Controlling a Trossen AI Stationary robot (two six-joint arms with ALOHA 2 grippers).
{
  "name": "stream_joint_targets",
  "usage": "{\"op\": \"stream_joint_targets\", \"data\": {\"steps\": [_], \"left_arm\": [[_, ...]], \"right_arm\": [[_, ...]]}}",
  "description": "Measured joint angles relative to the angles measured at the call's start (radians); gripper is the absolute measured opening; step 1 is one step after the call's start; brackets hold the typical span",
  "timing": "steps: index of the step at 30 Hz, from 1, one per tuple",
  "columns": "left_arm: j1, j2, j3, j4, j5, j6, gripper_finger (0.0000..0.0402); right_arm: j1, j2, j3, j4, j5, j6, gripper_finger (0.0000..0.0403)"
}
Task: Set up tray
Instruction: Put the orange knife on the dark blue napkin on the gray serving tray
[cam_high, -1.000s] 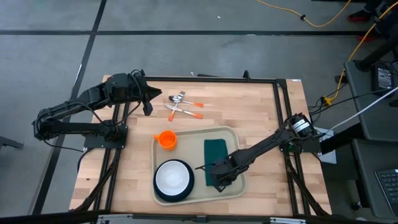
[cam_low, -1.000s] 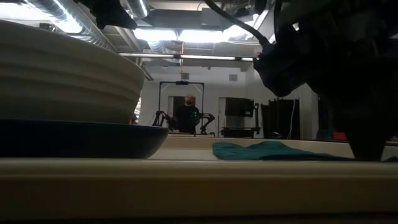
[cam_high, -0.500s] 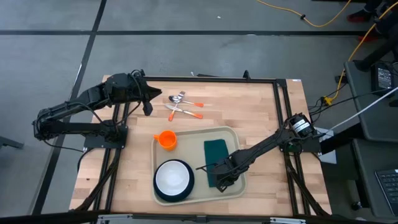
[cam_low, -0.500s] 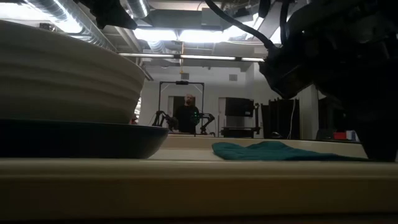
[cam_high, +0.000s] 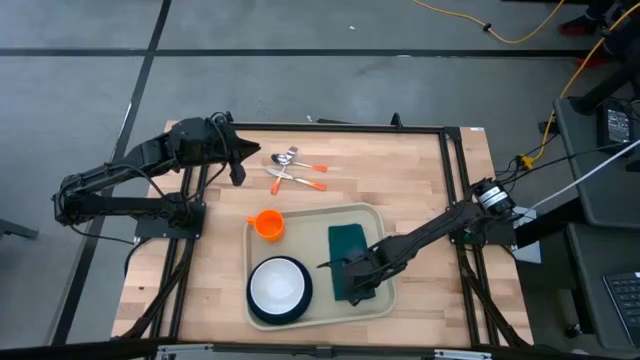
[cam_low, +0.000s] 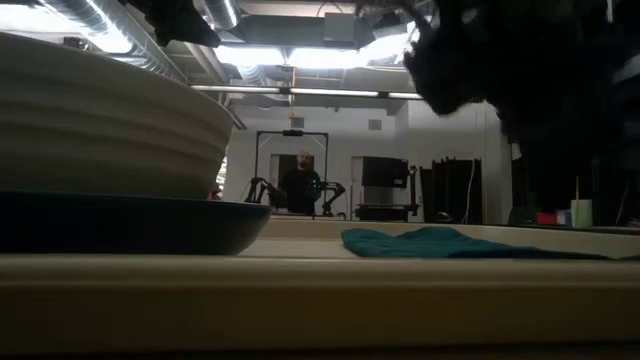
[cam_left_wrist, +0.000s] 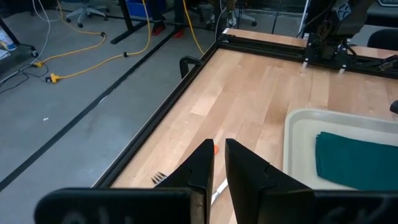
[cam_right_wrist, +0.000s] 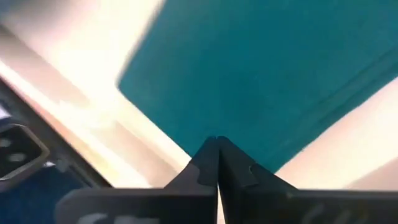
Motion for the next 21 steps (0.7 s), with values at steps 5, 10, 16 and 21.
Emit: {"op": "stream_joint_targets", "data": {"steps": [5, 10, 16, 21], "left_arm": [[0.000, -0.002, 0.000, 0.007, 0.005, 0.000, 0.0033], [0.000, -0.016, 0.000, 0.058, 0.076, -0.001, 0.0033], [0.000, -0.047, 0.000, 0.166, 0.143, -0.012, 0.0033], [0.000, -0.090, 0.000, 0.199, 0.200, -0.036, 0.0033]], "right_arm": [[-0.011, -0.090, 0.000, 0.031, 0.098, 0.000, 0.0000], [-0.044, -0.224, 0.000, 0.118, 0.313, -0.016, 0.0000], [-0.114, -0.352, 0.001, 0.288, 0.522, -0.242, 0.0000], [-0.198, -0.404, 0.002, 0.398, 0.557, -0.462, 0.0000]]}}
